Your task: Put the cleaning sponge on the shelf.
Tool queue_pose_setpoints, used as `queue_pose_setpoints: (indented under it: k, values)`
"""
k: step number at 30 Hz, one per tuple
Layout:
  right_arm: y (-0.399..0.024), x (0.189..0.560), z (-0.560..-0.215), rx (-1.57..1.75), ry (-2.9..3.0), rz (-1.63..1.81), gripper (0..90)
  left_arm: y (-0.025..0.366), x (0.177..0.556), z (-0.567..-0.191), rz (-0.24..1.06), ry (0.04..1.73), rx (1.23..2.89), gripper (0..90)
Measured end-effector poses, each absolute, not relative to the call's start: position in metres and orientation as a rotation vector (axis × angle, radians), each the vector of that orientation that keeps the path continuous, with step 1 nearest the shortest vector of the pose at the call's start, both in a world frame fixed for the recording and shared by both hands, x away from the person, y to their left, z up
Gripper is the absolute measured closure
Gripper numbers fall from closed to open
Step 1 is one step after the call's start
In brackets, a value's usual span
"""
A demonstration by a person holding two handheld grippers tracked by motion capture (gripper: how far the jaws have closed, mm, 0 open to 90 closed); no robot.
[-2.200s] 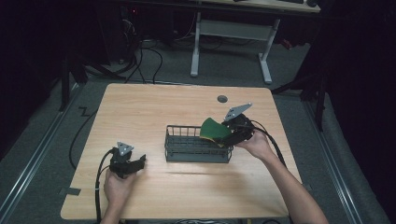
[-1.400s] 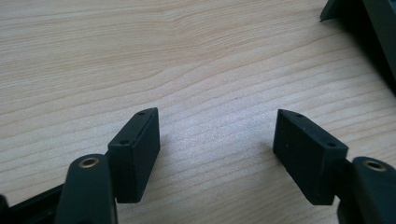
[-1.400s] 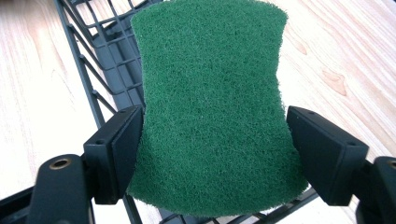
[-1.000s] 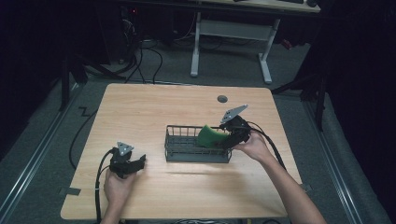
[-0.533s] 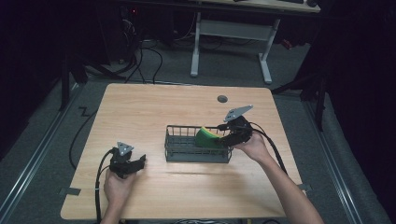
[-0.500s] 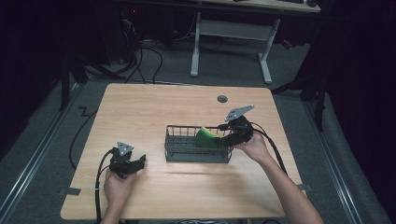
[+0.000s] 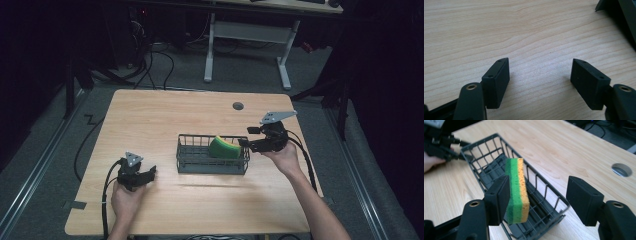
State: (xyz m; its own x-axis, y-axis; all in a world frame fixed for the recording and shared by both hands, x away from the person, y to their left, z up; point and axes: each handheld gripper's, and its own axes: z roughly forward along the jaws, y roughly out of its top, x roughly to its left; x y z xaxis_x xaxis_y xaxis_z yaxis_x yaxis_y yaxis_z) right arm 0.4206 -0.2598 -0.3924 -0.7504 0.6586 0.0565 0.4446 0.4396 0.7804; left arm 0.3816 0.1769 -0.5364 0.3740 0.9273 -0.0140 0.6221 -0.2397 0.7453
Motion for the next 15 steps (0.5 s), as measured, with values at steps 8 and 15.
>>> queue_pose_setpoints:
  k: [8,15]
  values:
    - [-0.284,0.407,-0.393,1.064,2.343,1.234,37.6,0.177,0.382,-0.536,0.581,1.334,1.964,32.0]
    - [-0.301,0.397,-0.39,1.108,2.271,1.262,39.2,0.177,0.382,-0.536,0.58,1.334,1.963,32.0]
